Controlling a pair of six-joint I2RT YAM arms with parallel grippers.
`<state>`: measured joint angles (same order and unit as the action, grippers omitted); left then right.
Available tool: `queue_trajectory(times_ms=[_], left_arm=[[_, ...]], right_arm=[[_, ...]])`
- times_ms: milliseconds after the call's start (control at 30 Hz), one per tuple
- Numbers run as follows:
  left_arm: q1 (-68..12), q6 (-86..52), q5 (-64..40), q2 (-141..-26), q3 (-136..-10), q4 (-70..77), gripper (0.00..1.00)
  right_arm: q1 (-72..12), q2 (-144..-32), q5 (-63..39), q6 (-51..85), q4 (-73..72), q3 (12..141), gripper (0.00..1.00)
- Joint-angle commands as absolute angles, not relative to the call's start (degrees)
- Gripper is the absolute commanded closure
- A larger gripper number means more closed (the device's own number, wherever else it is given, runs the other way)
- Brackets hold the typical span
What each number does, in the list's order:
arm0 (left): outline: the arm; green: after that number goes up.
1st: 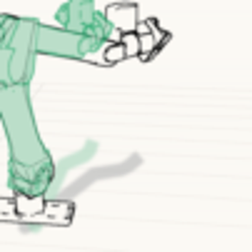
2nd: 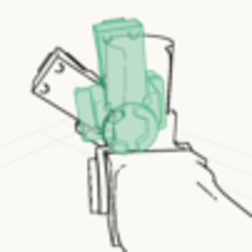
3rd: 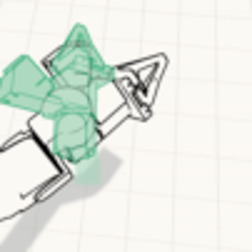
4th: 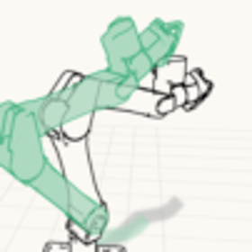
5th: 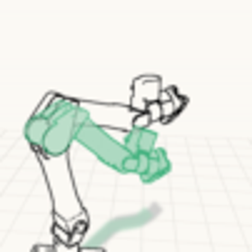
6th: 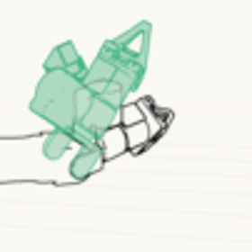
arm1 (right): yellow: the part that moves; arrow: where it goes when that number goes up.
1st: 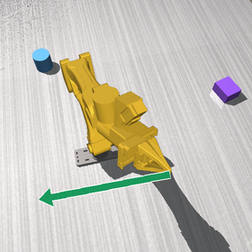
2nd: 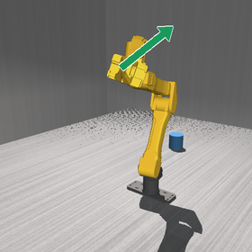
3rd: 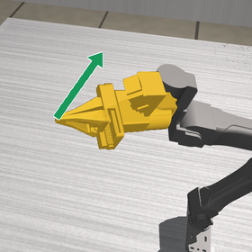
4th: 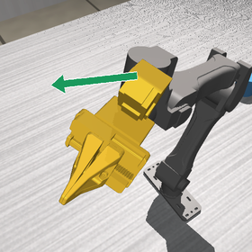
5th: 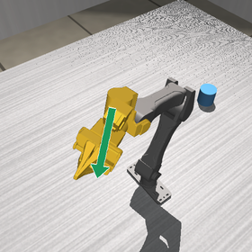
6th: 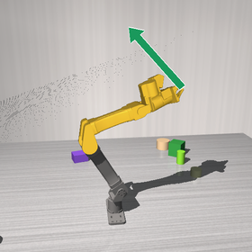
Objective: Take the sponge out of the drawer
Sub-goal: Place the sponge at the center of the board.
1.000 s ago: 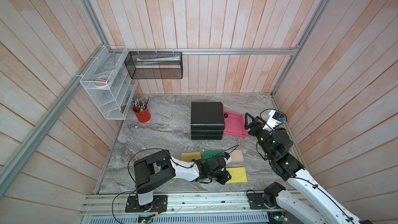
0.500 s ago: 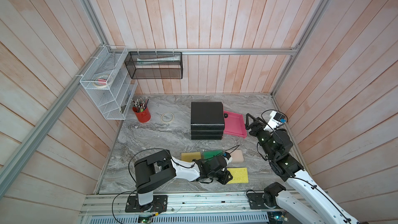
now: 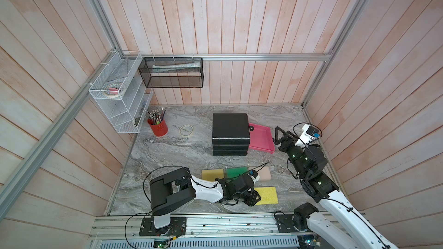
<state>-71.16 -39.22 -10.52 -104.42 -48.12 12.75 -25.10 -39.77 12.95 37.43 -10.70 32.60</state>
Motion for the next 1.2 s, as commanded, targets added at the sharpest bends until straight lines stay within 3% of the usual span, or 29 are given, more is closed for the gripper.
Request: queue_trajectory(times_ms=[0,500,633,1167], left_arm=[[-71.2,-38.9,-6.5,-105.8,-48.3,6.2,0.56],[-73.9,-38.6,1.6,-106.0,-51.4,-2.3,0.45],[-74.1,-38.6,2.3,-106.0,-51.6,-3.0,0.32],[-75.2,-38.3,4.9,-104.8,-51.8,-4.8,0.29]], right_arm=[[-24.6,-39.3,12.3,37.7,-11.7,32.1,0.21],[-23.5,-37.6,13.1,39.5,-12.6,30.5,0.21],[-23.3,-37.5,13.0,39.5,-12.4,30.6,0.21],[-22.9,-38.1,12.5,39.8,-12.8,30.4,0.21]])
